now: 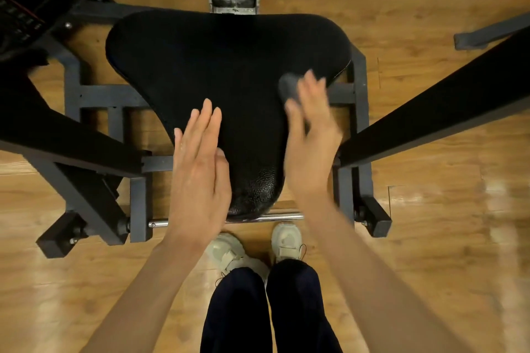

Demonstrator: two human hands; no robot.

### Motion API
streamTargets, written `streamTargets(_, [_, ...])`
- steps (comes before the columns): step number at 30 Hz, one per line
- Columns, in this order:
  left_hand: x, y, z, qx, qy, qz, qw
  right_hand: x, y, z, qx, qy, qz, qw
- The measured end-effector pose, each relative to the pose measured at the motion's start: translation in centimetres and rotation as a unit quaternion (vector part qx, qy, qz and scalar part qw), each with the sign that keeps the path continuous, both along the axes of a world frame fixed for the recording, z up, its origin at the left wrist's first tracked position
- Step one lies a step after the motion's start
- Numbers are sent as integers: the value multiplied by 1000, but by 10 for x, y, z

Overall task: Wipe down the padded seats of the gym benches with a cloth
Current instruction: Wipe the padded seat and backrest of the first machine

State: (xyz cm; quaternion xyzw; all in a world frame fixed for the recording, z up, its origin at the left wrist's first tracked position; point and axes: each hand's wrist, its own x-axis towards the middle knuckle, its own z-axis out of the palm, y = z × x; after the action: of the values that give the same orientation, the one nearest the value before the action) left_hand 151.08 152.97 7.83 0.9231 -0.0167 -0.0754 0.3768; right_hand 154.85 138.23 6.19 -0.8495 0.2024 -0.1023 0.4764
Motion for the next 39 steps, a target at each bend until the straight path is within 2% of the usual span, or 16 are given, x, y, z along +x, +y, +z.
streamTargets(3, [1, 6, 5, -54, 13, -7, 998, -89, 30, 23, 27, 3, 138, 990])
streamTargets(6, [0, 20, 8, -82, 13, -8, 996, -92, 13, 23, -1, -12, 243, 970])
streamTargets(8, [-1, 31, 4, -66, 14, 9, 998, -52, 8, 19, -25, -5, 227, 974])
streamTargets(10, [-4, 39, -2, -54, 25, 14, 998, -16, 20, 19, -26, 33, 155, 987])
streamTargets(12, [-7, 44, -6, -50, 30, 1, 998, -22, 37, 20, -45, 31, 141, 988])
streamTargets(15, [-5, 49, -9, -66, 27, -18, 997, -90, 32, 23, -90, -27, 235, 968])
streamTargets(17, [-5, 53, -10, -74, 26, -26, 997, -120, 30, 23, -91, -47, 253, 962])
streamTargets(19, [-4, 56, -11, -95, 23, -27, 995, -111, 49, 21, -147, -59, 248, 956])
streamTargets(22, [-2, 61, -13, -126, 21, -18, 992, -92, 81, 19, -249, -68, 302, 918])
streamTargets(24, [-2, 64, -12, -113, 19, -29, 993, -98, 58, 16, -240, -74, 356, 900])
streamTargets(25, [-2, 65, -11, -107, 20, -34, 994, -106, 41, 15, -216, -76, 359, 905])
streamTargets(28, [-3, 62, -10, -96, 24, -36, 994, -129, 27, 18, -108, -53, 239, 964])
streamTargets(31, [-4, 58, -13, -81, 21, -31, 996, -135, 70, 17, -101, -37, 140, 984])
streamTargets(34, [-5, 55, -12, -77, 20, -32, 996, -135, 64, 10, -118, -61, 212, 968])
streamTargets(36, [-6, 54, -10, -66, 19, -40, 997, -133, 53, 11, -79, -67, 198, 975])
streamTargets(39, [-6, 51, -9, -35, 22, -44, 998, -117, 69, 21, 90, -59, -10, 994])
